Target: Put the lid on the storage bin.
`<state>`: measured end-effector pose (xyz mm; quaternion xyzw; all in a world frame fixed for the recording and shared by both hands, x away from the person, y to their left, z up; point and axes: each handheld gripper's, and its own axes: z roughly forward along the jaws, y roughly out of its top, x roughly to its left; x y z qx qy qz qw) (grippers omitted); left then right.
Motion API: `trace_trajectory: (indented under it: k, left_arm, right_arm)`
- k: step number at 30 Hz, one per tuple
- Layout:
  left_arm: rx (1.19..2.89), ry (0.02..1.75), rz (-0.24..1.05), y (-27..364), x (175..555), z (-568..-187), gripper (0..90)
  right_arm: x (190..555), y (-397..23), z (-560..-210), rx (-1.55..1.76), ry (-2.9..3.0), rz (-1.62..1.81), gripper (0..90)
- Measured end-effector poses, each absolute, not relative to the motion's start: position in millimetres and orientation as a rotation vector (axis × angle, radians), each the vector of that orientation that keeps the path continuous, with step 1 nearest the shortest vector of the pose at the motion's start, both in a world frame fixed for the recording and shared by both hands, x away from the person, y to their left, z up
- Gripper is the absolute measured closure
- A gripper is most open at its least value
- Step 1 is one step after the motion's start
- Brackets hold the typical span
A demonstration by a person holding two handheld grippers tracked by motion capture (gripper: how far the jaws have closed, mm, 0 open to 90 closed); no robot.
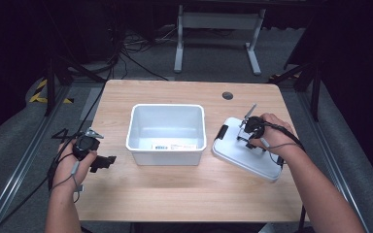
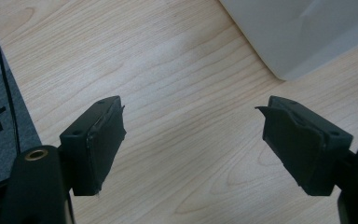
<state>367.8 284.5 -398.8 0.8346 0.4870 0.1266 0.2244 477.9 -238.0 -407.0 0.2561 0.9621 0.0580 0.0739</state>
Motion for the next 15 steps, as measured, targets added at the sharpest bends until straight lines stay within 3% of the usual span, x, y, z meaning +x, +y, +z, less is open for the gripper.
trace_trajectory:
  k: [2, 4, 15]
  left_arm:
    - [2.303, 1.341, 0.351, 284.5, 368.0, -398.9, 21.2]
    - [2.302, 1.341, 0.349, 284.8, 368.2, -398.9, 21.2]
    - [2.302, 1.342, 0.346, 286.1, 368.6, -398.3, 21.2]
  right_arm:
    - [478.2, -236.2, -406.1, 0.758, 2.884, 0.15, 81.3]
    - [479.4, -236.0, -403.3, 0.716, 2.868, 0.126, 83.8]
    - [476.9, -239.1, -379.7, 0.694, 2.849, 0.159, 84.1]
